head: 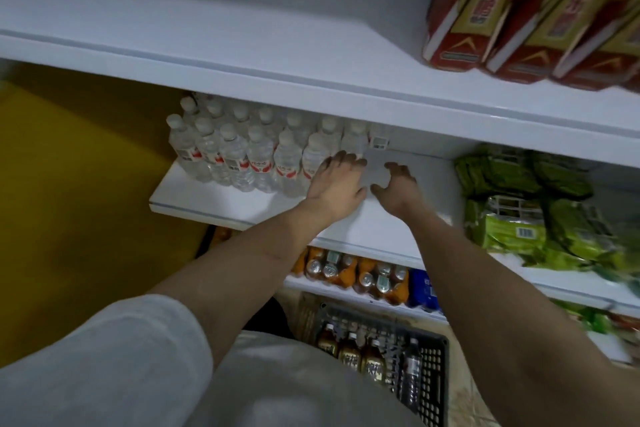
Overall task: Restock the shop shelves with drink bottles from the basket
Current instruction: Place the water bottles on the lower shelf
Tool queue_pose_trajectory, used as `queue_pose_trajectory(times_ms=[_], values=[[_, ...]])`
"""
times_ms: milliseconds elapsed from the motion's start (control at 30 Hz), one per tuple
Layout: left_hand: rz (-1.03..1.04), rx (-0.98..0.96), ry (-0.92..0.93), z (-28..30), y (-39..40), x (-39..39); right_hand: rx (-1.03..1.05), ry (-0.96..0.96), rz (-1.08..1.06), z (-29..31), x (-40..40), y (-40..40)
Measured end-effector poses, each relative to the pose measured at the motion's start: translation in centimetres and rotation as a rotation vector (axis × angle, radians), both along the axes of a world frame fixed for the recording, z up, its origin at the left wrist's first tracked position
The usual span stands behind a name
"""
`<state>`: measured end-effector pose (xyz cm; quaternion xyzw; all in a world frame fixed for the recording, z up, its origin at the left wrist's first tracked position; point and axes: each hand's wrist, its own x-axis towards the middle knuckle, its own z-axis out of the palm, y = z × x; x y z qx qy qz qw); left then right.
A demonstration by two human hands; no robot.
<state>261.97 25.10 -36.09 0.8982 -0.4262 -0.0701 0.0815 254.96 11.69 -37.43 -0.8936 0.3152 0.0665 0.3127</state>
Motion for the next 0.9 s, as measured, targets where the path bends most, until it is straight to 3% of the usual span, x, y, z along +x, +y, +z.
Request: queue_pose_trajectory(times_ms=[300,467,767,900], values=[[0.133,0.260,0.281,-0.3,1.1,-13.4,-0.041,0.214,0.142,0.9,-16.1,1.5],[0.127,0.313,0.362,-3.0,0.9,-20.5,0.033,0.229,0.050,-0.5,-24.3,1.2],[0.034,0.396,0.517,-9.3,1.1,-29.2,0.233,0.400,-0.055,-8.7,-35.1,3.3],[0.035,0.456,0.592,-16.2,1.8,-30.8,0.365,0.450,-0.165,-14.8,-37.8,4.6]])
